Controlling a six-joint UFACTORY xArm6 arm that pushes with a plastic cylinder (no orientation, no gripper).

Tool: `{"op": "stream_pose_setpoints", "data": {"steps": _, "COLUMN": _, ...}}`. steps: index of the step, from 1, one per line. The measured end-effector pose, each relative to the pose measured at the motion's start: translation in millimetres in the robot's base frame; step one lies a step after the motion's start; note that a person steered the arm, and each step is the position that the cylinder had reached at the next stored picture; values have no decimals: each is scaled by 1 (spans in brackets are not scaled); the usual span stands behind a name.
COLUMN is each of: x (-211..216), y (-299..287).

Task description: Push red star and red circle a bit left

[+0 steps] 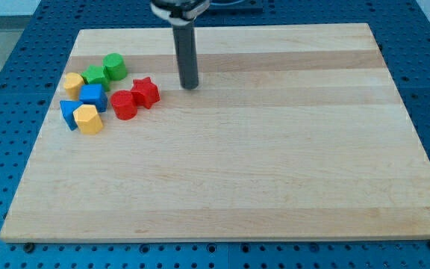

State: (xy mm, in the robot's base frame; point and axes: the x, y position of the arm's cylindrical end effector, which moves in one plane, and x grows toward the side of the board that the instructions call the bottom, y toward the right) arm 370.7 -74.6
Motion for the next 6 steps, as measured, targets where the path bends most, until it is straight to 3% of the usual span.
{"op": "stream_pose_setpoints", "data": {"steps": 1, "x": 18, "y": -26}}
{"op": "stream_pose_setpoints", "data": {"steps": 6, "x": 18, "y": -76}}
